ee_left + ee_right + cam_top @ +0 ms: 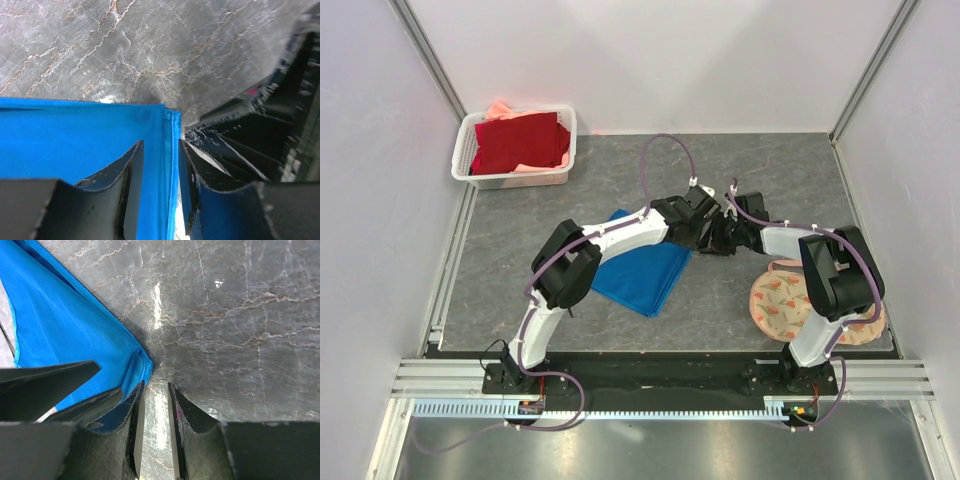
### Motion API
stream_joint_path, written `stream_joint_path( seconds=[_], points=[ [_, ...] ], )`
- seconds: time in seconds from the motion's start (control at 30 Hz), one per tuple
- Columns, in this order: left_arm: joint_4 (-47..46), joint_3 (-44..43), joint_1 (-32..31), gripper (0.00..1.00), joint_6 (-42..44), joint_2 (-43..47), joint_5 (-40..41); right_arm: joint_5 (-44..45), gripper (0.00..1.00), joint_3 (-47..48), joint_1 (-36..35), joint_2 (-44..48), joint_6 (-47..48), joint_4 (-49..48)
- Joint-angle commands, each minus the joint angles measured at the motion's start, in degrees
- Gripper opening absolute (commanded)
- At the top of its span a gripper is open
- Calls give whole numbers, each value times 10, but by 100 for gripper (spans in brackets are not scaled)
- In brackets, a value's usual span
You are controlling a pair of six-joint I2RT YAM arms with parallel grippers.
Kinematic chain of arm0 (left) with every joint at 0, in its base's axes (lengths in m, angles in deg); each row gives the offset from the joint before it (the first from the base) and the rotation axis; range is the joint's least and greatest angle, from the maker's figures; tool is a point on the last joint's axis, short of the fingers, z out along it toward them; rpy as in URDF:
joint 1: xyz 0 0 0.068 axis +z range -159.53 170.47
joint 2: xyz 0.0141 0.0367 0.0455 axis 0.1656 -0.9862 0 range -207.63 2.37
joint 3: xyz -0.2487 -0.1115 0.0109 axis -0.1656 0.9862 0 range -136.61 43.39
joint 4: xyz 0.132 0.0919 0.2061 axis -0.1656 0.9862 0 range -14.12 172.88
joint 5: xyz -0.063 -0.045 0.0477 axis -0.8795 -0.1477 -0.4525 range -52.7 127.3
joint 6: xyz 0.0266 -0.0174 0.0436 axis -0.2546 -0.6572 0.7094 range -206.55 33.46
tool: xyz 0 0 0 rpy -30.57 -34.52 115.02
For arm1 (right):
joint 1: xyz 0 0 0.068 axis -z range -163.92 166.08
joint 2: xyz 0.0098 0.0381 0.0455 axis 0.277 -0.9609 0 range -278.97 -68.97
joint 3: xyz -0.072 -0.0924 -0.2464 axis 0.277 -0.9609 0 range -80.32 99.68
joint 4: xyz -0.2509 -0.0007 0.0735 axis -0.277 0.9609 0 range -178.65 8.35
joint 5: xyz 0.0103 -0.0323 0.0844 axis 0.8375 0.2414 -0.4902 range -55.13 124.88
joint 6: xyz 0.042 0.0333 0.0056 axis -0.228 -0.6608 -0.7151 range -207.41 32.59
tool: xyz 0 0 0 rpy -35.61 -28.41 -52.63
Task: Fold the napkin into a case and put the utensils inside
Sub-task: Smooth out the lower triangle-folded napkin at the center of the board.
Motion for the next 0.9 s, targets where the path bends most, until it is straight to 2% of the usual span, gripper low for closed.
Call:
stream_joint_path(
  seconds=[0.0, 0.3, 0.63, 0.87],
  points=[
    [-8, -22, 2, 38, 36, -21, 24, -8, 32, 2, -1, -15, 1, -36],
    [-12, -28, 5, 33, 34, -41, 19, -16, 28, 3, -2, -28, -10, -51],
    [-12, -27, 16, 10, 27, -28, 1, -17, 23, 10, -2, -54, -14, -64],
    [-11, -18, 18, 7, 12, -12, -24, -21, 18, 28, -2, -78, -22, -78]
  ],
)
